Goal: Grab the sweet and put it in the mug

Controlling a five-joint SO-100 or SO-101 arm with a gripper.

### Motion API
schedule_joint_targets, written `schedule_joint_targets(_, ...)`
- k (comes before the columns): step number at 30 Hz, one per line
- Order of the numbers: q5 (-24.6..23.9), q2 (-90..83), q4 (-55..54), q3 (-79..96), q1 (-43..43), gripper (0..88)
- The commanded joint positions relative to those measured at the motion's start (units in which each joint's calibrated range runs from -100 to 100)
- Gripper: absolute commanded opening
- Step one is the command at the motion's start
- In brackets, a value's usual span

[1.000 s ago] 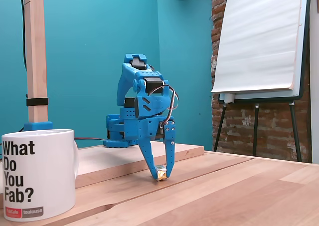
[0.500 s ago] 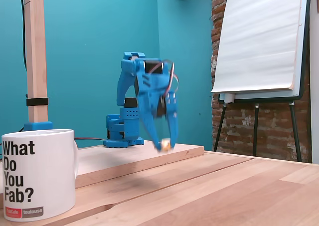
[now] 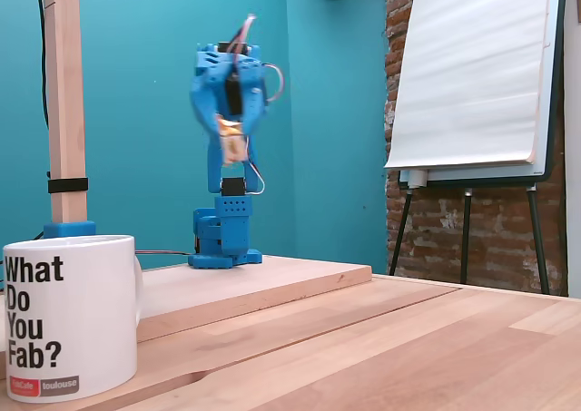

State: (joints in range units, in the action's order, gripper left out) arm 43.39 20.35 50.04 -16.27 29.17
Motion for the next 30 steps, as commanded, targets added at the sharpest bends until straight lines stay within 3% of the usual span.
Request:
schedule_joint_targets(1,-0.1,-5.6,-0.6,-3.7,5.3,0.0)
schedule_joint_targets(12,0.5,-1.2,-0.8,-3.4,14.3,0.0)
schedule_joint_targets(30,0.4,14.2,-1.8,-18.2,15.6,0.0)
